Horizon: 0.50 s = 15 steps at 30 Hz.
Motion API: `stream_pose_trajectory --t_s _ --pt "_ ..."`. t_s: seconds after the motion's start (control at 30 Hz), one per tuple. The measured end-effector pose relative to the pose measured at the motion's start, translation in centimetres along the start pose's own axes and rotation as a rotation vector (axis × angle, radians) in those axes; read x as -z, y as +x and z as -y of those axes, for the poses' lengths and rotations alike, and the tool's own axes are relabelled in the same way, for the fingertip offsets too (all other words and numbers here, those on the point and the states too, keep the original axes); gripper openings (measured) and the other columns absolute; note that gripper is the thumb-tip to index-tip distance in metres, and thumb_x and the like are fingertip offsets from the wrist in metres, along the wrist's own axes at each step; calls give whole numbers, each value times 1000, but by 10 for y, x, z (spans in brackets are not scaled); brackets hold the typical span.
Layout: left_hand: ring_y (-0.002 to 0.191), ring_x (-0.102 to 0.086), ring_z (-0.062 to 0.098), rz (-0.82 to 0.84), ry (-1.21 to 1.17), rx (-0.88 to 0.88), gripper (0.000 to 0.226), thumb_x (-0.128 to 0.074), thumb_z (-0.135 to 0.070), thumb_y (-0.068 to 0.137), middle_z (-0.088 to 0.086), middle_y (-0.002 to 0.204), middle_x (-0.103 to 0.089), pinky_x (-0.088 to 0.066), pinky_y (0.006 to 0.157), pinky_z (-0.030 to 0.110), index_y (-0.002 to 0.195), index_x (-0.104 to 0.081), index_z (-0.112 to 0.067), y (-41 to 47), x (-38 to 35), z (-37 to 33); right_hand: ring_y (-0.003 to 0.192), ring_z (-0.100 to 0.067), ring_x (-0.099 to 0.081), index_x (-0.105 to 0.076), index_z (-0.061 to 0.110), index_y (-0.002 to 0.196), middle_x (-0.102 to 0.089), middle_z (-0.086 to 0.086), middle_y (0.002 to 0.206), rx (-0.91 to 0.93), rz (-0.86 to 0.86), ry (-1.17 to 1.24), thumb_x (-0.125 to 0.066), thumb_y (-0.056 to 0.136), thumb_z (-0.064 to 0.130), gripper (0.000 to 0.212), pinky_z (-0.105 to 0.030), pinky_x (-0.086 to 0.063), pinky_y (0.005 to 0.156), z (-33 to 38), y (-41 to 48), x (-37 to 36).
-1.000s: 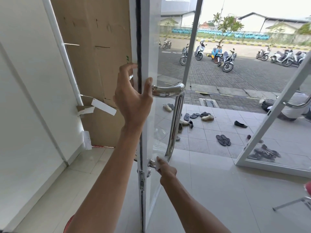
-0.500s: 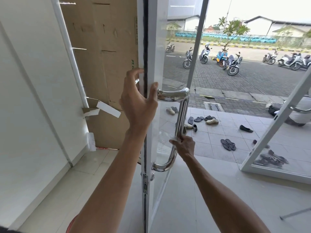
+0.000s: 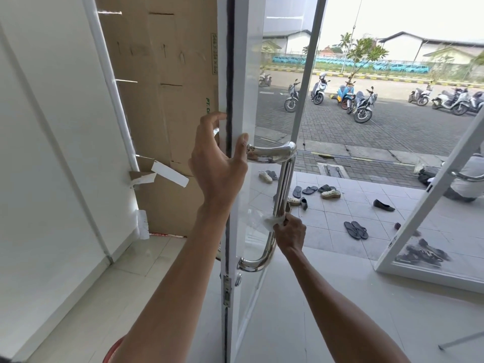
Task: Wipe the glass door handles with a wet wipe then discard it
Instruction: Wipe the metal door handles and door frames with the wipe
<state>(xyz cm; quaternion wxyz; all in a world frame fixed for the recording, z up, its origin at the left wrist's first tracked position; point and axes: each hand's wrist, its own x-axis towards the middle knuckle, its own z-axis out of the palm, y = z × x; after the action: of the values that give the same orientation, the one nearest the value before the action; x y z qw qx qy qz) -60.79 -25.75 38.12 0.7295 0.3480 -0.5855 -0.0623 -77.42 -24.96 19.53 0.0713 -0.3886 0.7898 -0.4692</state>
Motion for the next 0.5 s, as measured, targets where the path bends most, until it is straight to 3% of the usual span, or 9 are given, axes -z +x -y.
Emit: stream_pose_trajectory --t_s 0.2,0.33,0.5 --pt "96 -65 11 -8 3 9 44 -79 -30 80 -6 109 -69 -56 80 27 115 -60 -12 0 0 2 56 -19 -47 -68 9 81 -55 1 60 177 -158 111 -64 73 2 11 -25 -28 51 45 10 27" --pt "95 -65 11 -4 -3 1 44 -79 -30 80 -5 107 -69 -56 79 25 115 -60 -11 0 0 2 65 -23 -54 -71 4 90 -68 -13 72 136 -106 63 -61 71 -2 22 -24 -32 56 31 0 21" --pt "92 -66 12 4 -9 8 45 -78 -32 80 -5 105 -70 -58 76 31 115 -59 -13 1 2 3 73 -35 -63 -67 -2 79 -68 -20 77 14 -2 -9 -59 74 1 10 -25 -31 56 19 -7 12"
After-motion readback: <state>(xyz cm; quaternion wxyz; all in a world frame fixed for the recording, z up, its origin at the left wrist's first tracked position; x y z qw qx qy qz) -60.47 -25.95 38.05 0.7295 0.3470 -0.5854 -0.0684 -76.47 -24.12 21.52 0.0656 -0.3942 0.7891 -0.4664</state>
